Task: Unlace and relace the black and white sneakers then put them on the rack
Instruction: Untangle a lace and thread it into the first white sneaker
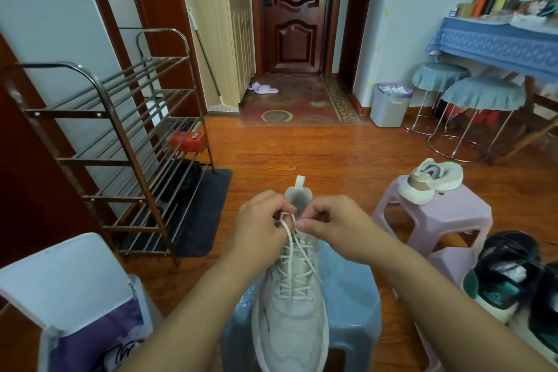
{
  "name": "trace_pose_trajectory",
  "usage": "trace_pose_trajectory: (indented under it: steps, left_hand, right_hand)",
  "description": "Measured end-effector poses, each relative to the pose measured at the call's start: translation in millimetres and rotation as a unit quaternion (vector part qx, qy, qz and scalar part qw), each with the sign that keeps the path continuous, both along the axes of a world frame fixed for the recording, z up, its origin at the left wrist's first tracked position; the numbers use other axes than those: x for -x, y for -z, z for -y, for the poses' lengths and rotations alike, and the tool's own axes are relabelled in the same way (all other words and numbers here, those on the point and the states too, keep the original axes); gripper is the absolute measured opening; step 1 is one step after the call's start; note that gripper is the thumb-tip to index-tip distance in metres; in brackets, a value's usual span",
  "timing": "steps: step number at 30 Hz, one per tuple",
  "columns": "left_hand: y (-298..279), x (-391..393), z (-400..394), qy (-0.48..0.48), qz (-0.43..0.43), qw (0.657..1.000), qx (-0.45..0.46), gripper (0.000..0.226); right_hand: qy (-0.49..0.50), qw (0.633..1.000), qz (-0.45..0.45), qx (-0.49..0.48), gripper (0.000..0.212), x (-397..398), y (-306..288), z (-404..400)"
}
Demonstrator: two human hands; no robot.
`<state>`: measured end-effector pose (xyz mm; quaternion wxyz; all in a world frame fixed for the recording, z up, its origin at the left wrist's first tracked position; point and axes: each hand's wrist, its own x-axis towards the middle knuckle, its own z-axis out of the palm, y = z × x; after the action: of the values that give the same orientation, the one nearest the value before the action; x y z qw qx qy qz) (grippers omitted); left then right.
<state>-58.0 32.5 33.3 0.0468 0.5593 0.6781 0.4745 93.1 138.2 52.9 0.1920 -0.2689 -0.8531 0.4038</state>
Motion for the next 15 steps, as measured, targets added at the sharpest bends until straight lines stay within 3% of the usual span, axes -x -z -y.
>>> trace_pose_trajectory:
  steps: [4, 10, 13, 15]
  left_hand:
    - [6, 1, -4, 0.033, -0.072, 0.993, -0.083, 0.016]
    - [-2, -3, 0, 0.02, 0.001, 0.997, -0.075, 0.019]
    - [-9, 3, 7, 0.0, 0.145, 0.989, 0.014, 0.021]
    - [-13, 20, 19, -0.02, 0.297, 0.949, 0.103, 0.026]
  right_hand:
    - [0.009, 0.992, -0.069, 0.102, 0.016, 2, 2, -3]
    - [-0.001, 0.992, -0.08, 0.094, 0.012, 5, 9, -9]
    - [0.008, 0.993, -0.036, -0.115, 0.011, 1, 16, -15]
    - [0.0, 0.97, 0.01, -0.243, 0.012, -4, 17, -22]
